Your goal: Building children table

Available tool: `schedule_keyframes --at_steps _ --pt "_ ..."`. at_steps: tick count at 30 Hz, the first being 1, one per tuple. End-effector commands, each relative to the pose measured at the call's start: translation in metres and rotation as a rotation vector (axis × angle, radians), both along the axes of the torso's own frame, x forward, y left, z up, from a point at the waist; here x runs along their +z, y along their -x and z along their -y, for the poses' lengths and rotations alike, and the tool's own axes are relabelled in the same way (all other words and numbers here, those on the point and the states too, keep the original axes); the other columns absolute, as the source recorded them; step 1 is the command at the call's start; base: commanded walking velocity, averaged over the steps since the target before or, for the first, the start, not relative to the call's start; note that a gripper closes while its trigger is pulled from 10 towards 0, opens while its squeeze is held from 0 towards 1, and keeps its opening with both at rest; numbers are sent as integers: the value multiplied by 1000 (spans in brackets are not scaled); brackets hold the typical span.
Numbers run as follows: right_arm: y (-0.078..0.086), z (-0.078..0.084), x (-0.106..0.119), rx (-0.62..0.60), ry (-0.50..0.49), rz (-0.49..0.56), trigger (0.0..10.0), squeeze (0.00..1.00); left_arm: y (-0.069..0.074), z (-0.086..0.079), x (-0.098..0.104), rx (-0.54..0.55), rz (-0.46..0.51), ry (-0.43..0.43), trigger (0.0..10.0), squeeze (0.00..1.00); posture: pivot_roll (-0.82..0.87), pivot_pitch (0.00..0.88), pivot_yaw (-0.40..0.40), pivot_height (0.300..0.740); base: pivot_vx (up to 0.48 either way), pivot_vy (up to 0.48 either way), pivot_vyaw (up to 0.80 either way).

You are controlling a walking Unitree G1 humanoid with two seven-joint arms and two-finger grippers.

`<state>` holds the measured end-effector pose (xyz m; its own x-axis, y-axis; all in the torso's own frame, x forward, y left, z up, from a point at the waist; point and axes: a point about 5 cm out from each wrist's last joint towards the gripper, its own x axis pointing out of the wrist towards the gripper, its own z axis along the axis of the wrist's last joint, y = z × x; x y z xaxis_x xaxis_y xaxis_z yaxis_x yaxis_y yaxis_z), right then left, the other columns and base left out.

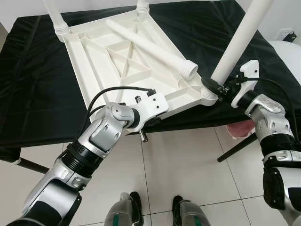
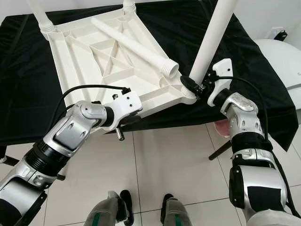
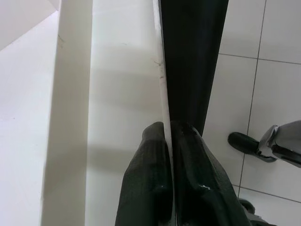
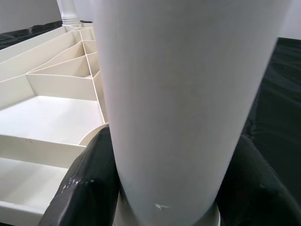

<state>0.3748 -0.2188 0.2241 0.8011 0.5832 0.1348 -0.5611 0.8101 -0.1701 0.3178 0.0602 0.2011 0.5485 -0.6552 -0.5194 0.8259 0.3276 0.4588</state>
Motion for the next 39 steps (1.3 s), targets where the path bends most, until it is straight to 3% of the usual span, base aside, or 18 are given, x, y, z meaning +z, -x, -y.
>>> schedule_keyframes --at_steps 1,39 --pt "-1 -4 -4 20 -15 -20 10000 0 -2 -5 8 35 63 -16 10000 0 -93 201 59 740 0 0 0" --pt "10 -19 0 -27 -84 60 10000 0 -4 -4 9 40 60 -11 10000 0 -107 212 66 740 0 0 0"
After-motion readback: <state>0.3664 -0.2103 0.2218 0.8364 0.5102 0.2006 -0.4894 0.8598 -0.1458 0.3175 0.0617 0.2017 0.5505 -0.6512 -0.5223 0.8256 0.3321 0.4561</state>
